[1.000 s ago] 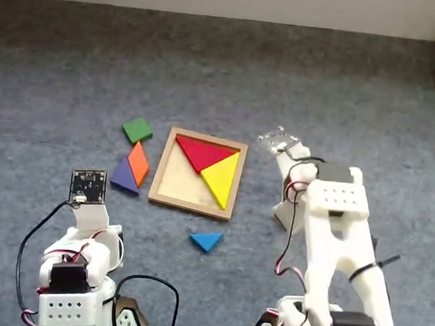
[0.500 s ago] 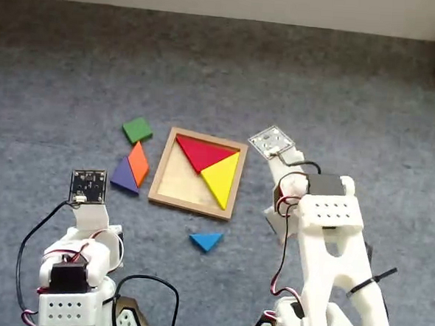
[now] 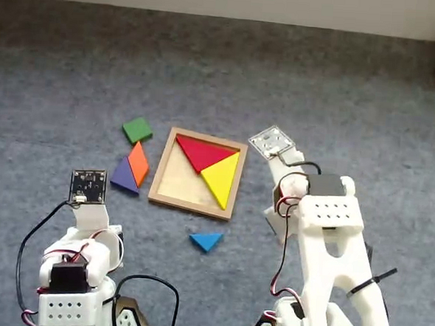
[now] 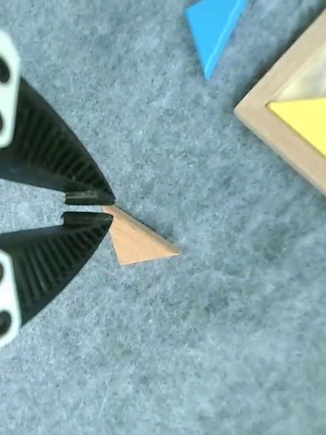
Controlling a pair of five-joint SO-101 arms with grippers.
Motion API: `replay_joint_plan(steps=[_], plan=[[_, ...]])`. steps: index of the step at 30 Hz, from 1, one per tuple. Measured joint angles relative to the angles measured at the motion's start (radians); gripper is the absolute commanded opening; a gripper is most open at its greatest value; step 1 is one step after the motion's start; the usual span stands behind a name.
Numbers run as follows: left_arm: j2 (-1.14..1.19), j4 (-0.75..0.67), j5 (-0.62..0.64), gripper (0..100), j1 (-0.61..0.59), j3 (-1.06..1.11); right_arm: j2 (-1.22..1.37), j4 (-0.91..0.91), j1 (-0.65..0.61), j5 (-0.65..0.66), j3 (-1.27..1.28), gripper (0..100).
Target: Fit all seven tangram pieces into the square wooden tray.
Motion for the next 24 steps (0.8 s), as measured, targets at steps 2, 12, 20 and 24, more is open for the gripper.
replay_joint_plan(steps=[2,12,20,24], plan=[[0.0,0.0,0.0,1,0.0,0.0,0.0,0.0,0.0,0.0,0.0,2.9],[0.0,0.0,0.0,1,0.0,0.0,0.0,0.0,0.0,0.0,0.0,2.9],[0.0,0.0,0.0,1,0.0,0.0,0.0,0.0,-0.005,-0.002,0.0,3.0],[0.0,0.0,0.0,1,0.0,0.0,0.0,-0.012,-0.009,-0.06,0.0,3.4]])
